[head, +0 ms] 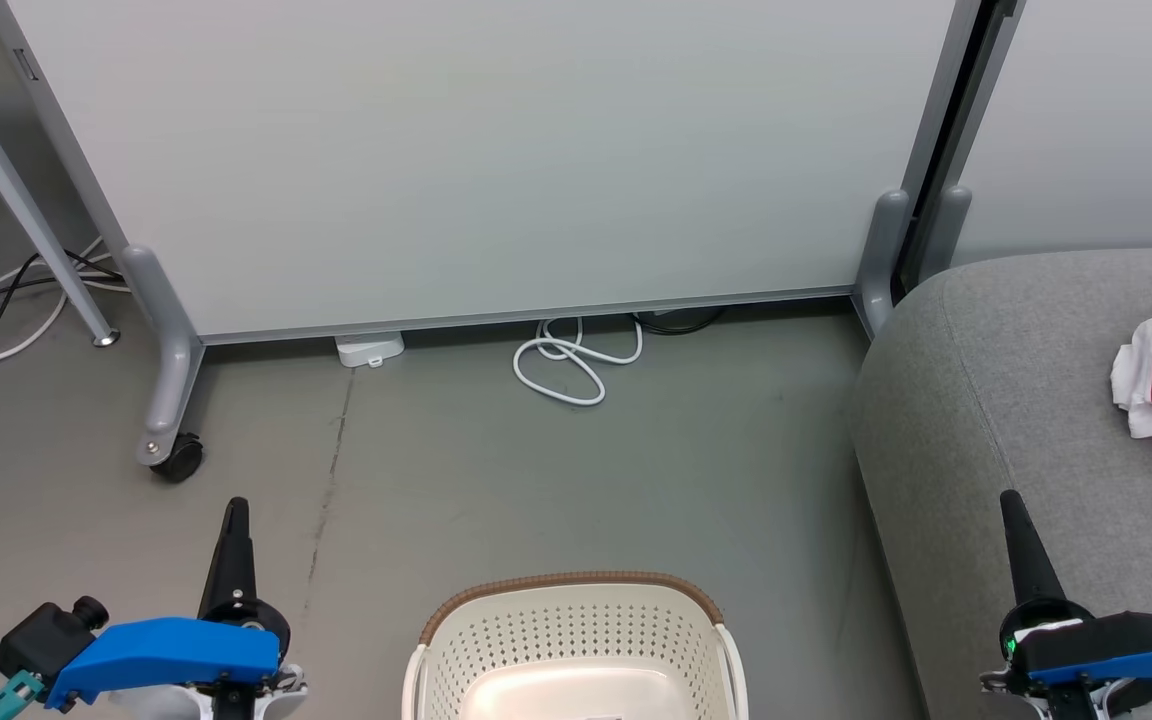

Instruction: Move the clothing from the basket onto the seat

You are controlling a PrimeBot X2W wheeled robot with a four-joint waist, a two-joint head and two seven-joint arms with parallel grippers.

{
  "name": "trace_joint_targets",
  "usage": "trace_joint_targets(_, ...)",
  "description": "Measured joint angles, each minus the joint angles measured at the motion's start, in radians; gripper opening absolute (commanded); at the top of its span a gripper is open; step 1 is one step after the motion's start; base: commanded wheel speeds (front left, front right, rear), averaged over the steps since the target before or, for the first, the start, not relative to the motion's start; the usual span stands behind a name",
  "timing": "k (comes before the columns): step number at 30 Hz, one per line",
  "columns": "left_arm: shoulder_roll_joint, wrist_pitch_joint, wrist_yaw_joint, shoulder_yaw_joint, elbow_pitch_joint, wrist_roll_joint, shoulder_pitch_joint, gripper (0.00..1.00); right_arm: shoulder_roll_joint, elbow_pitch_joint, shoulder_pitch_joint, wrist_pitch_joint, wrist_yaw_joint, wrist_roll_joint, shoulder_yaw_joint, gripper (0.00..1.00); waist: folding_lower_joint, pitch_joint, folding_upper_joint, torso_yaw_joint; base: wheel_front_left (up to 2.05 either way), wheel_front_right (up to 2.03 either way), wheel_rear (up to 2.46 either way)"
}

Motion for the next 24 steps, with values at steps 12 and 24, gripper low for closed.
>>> trace_joint_targets(12, -0.003, 0.031, -0.002, 0.021, -0.005, -0.136, -0.009, 0.00, 0.001, -0.001, -0.011, 0.031, 0.000, 0.132, -0.002, 0.00, 0.0000, 0.007, 0.0000, -0.008, 0.00, 0.00, 0.00)
trace_joint_targets(24, -0.006, 0.061, -0.005, 0.038, -0.009, -0.248, -0.018, 0.00, 0.002, -0.002, -0.023, 0.062, 0.000, 0.239, -0.005, 0.00, 0.0000, 0.013, 0.0000, -0.016, 0.00, 0.00, 0.00)
